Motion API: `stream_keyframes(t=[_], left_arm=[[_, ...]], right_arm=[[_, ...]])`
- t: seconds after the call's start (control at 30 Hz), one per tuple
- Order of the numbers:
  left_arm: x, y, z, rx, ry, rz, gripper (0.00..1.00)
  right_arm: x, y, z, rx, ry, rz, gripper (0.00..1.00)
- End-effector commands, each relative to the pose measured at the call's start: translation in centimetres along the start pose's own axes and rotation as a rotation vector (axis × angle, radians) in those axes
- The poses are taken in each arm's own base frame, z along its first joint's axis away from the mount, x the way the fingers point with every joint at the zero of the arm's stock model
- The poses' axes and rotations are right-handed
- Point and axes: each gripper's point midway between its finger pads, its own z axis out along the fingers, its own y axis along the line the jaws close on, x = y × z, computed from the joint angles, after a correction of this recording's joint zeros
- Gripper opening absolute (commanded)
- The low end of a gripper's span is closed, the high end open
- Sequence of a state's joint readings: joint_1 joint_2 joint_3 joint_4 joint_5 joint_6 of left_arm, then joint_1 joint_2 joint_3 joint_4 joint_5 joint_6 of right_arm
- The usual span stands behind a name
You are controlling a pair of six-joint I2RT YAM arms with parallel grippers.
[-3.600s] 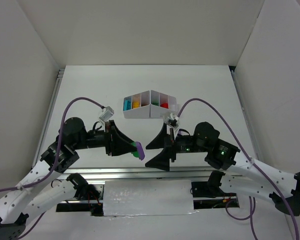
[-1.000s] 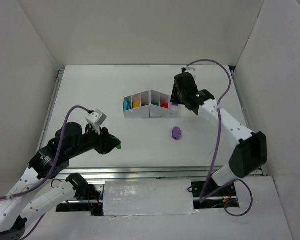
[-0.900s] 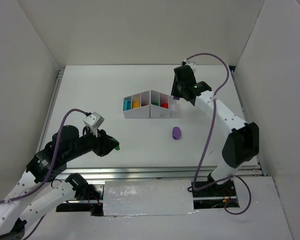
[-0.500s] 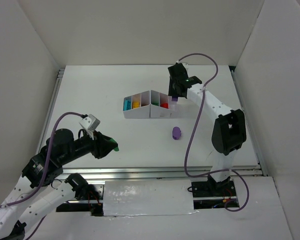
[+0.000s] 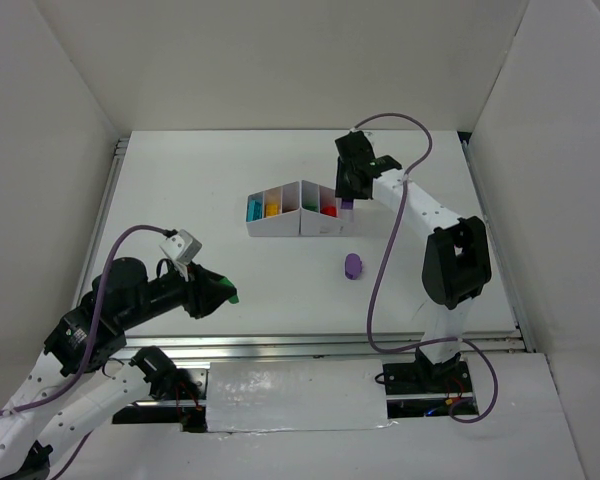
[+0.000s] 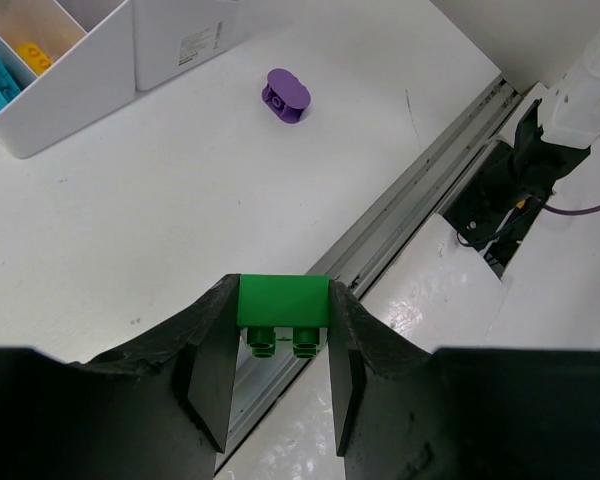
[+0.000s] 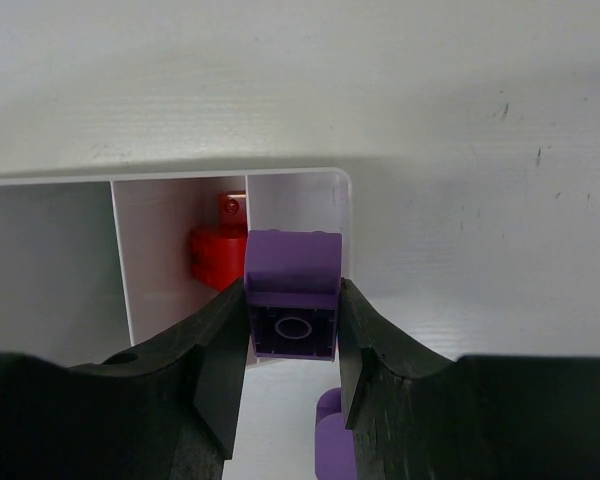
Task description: Sort the legos into containers by color
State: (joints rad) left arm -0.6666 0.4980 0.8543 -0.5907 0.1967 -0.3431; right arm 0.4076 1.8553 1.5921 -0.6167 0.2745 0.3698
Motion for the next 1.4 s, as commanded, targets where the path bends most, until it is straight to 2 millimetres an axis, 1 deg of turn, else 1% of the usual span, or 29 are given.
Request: stream_keyframes(t=[0.0,0.1,0.3,0.43,0.6,0.63,0.7,0.73,0.77,0.8,0.83,0.87,0.9,0.93,0.97,1.0,1.03,1.07,1.1,1.13,1.17,1.2,1.23,1.27,1.3,1.33,1.37], left_arm=[[-1.3,-0.6,0.1,0.031,-0.051,0.029,0.00],[-1.2,-0.5,0.1,0.027,-0.048,0.027,0.00],[-1.2,-0.6,0.1,0.032,-0.048,0.029,0.00],[-1.3,-0.6,0.1,0.033,-0.052,0.028,0.00],[-1.3,-0.7,0.0,0.036,-0.056,0.028,0.00],[-1.3,-0.6,-0.1,0.033,-0.057,0.028,0.00],[-1.4,-0.7,-0.1,0.033,-0.062,0.024,0.00],[-1.6,-0.7,-0.1,0.029,-0.066,0.022,0.00],[-1.7,-0.6,-0.2,0.024,-0.070,0.020,0.00],[-2.0,-0.6,-0.2,0.017,-0.076,0.009,0.00],[-2.4,-0.5,-0.2,0.010,-0.090,-0.001,0.00],[-2.4,-0.6,0.0,0.014,-0.092,-0.030,0.00],[-3.0,-0.9,0.1,0.022,-0.115,-0.043,0.00],[-3.4,-1.2,0.3,0.035,-0.128,-0.060,0.00],[-3.8,-1.4,0.5,0.043,-0.137,-0.107,0.00],[-4.5,-1.7,0.6,0.053,-0.154,-0.127,0.00],[-5.7,-2.2,0.6,0.071,-0.191,-0.140,0.00],[-6.7,-2.9,0.7,0.099,-0.198,-0.173,0.00],[-7.5,-3.4,0.8,0.122,-0.207,-0.183,0.00],[-8.8,-4.3,0.7,0.161,-0.238,-0.186,0.00],[-9.6,-5.8,0.8,0.237,-0.220,-0.203,0.00],[-10.2,-6.7,0.9,0.284,-0.218,-0.207,0.00],[-11.6,-7.7,1.2,0.341,-0.233,-0.231,0.00],[-11.7,-8.8,1.2,0.404,-0.214,-0.238,0.00],[-12.1,-9.4,1.2,0.440,-0.214,-0.242,0.00],[-13.0,-10.0,1.5,0.479,-0.228,-0.266,0.00],[-13.0,-10.6,1.3,0.519,-0.217,-0.269,0.00]], right_arm=[[-0.2,0.1,0.2,-0.012,-0.016,0.010,0.34],[-0.1,-0.1,0.4,0.001,-0.013,0.007,0.41],[-0.2,0.1,0.8,-0.006,-0.007,0.004,0.47],[-0.3,0.5,1.0,-0.016,-0.006,0.003,0.52],[-0.5,0.8,1.3,-0.023,-0.002,0.000,0.54],[-0.6,0.7,1.1,-0.021,-0.004,0.004,0.54],[-0.7,1.2,0.4,-0.052,-0.003,0.018,0.54],[-0.7,1.4,-0.9,-0.082,-0.015,0.027,0.54],[-0.3,2.6,-2.0,-0.166,-0.001,0.031,0.54],[-0.9,3.8,-3.2,-0.244,-0.039,0.036,0.55],[-0.2,4.2,-5.7,-0.319,-0.060,0.033,0.62],[-0.3,6.3,-7.6,-0.465,-0.083,0.023,0.64],[0.7,6.3,-10.0,-0.535,-0.100,0.015,0.70],[1.0,6.8,-11.5,-0.594,-0.110,0.007,0.72],[0.6,7.9,-14.8,-0.718,-0.155,-0.008,0.72],[2.5,8.1,-15.2,-0.771,-0.124,-0.024,0.78],[3.0,8.5,-16.7,-0.836,-0.134,-0.044,0.79],[2.7,9.0,-19.4,-0.927,-0.191,-0.071,0.79],[5.0,9.6,-20.8,-1.045,-0.139,-0.105,0.79],[5.6,9.9,-22.4,-1.116,-0.137,-0.103,0.81],[5.2,10.5,-25.2,-1.210,-0.206,-0.127,0.82],[7.1,10.7,-26.1,-1.291,-0.156,-0.138,0.83],[6.9,11.2,-28.0,-1.368,-0.188,-0.144,0.83],[8.1,11.5,-29.5,-1.427,-0.180,-0.165,0.83],[8.8,11.7,-30.7,-1.478,-0.171,-0.179,0.82],[8.7,11.9,-32.5,-1.532,-0.205,-0.187,0.82],[9.8,12.4,-33.5,-1.576,-0.192,-0.198,0.82]])
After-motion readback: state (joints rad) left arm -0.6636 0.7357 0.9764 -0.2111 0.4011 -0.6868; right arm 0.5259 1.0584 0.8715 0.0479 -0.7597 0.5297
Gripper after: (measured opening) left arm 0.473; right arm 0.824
